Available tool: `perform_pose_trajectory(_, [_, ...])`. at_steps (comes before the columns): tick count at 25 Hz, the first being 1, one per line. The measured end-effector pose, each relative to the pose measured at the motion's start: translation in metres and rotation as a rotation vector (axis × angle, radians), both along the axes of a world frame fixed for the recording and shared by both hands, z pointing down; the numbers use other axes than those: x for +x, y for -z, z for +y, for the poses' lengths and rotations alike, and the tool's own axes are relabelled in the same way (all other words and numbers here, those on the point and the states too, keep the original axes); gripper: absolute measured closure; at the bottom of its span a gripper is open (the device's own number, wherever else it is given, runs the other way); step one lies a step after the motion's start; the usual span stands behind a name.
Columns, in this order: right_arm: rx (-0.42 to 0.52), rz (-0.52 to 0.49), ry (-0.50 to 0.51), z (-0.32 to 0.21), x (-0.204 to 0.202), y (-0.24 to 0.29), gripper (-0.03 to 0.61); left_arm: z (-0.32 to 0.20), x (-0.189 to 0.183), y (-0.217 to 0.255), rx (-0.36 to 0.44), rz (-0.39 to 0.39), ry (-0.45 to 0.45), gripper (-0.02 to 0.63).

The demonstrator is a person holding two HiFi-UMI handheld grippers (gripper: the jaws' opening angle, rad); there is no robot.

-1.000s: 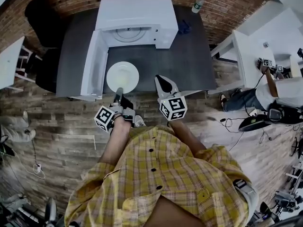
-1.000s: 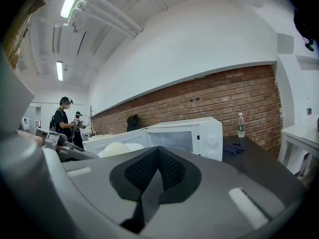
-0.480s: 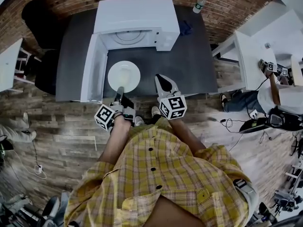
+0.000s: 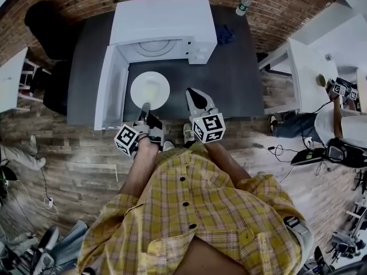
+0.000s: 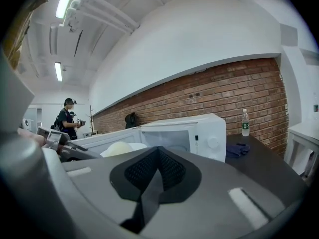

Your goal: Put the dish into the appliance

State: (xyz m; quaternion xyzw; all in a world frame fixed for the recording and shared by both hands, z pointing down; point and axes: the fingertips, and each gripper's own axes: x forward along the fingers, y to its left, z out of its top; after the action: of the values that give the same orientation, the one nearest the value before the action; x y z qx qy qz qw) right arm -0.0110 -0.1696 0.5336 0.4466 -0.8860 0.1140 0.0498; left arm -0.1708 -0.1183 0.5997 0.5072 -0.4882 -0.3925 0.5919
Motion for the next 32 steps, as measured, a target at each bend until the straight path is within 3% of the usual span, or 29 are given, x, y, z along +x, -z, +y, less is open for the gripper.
perform_pose_trajectory(12, [0.012, -0.013, 0.024, -0.029, 0.017, -0.005, 0.575, -0.047, 0.014, -0.014, -0.009, 0.022, 0.027, 0.606])
perform_pose_trajectory(17, [0.017, -0.013, 0.031, -0.04, 0.02, -0.006, 0.576, -0.069, 0.013, -0.022, -0.032, -0.013, 0.027, 0.606])
perform_pose_trajectory(32, [0.014, 0.01, 0.068, -0.047, 0.012, -0.01, 0.575, -0.111, 0.011, -0.059, -0.106, 0.005, 0.052, 0.606])
